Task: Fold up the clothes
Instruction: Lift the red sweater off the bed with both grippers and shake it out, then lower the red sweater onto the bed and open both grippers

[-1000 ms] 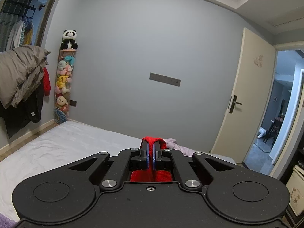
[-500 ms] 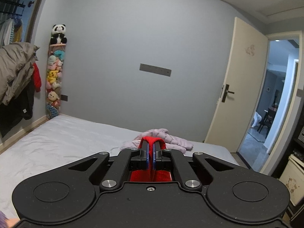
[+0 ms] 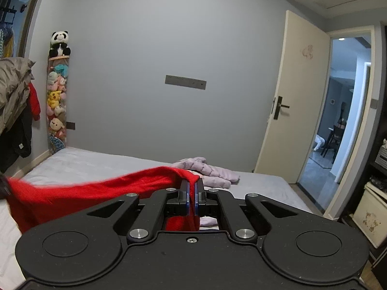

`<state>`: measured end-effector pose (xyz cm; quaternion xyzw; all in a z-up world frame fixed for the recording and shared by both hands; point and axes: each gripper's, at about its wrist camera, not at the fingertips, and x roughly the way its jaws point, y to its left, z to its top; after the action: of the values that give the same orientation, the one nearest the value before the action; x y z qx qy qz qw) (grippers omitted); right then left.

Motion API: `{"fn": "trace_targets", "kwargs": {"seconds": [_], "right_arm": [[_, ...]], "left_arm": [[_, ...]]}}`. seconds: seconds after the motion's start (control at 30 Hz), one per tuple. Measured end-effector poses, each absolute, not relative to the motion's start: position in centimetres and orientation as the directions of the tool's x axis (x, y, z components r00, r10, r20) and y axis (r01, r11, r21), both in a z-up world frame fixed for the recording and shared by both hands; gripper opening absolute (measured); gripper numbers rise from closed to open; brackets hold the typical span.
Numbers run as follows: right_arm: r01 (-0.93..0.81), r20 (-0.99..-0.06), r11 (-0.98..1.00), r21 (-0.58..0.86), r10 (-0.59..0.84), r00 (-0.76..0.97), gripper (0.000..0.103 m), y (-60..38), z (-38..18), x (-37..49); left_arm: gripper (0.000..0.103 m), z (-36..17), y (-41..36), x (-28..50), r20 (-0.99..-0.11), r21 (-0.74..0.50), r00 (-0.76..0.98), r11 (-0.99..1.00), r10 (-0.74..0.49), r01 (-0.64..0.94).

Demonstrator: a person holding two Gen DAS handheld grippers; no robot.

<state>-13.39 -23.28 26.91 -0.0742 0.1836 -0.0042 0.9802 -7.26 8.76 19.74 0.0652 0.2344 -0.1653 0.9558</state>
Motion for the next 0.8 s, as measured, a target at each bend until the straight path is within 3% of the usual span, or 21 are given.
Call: {"fn": "trace_targets", "kwargs": {"seconds": [0.13,0.23,0.67,0.77,0.8], "right_arm": [[-0.050,-0.417,0.988,-0.147,-0.016,0.909,0.003,-22.1,24.6,-11.3],[-0.074,-0.487,0.989,-0.128,0.002,0.873,0.003,-21.5,21.7,-9.5],[-0.066,-0.732,0.997,-0.028,0.024,0.680,0.004,-21.4,5.0,-1.0],[-0.065,-0.742,0.997,-0.044,0.011,0.670,0.013,-21.3,2.6,0.3],[-0.066,-0.738,0.996,-0.053,0.005,0.674,0.022,-21.2,2.0,0.7]], "left_arm": [[0.004,21.6,9.3,-7.8,-0.473,0.053,0.839,0.942,-0.269,0.332],[0.004,20.6,9.0,-6.8,-0.539,0.046,0.803,0.942,-0.256,0.332],[0.005,6.5,8.6,-0.1,-0.728,-0.082,0.629,0.946,-0.273,0.315],[0.006,3.7,7.9,2.0,-0.745,-0.130,0.592,0.938,-0.307,0.322],[0.006,2.8,7.5,2.7,-0.749,-0.145,0.581,0.934,-0.320,0.328]]}}
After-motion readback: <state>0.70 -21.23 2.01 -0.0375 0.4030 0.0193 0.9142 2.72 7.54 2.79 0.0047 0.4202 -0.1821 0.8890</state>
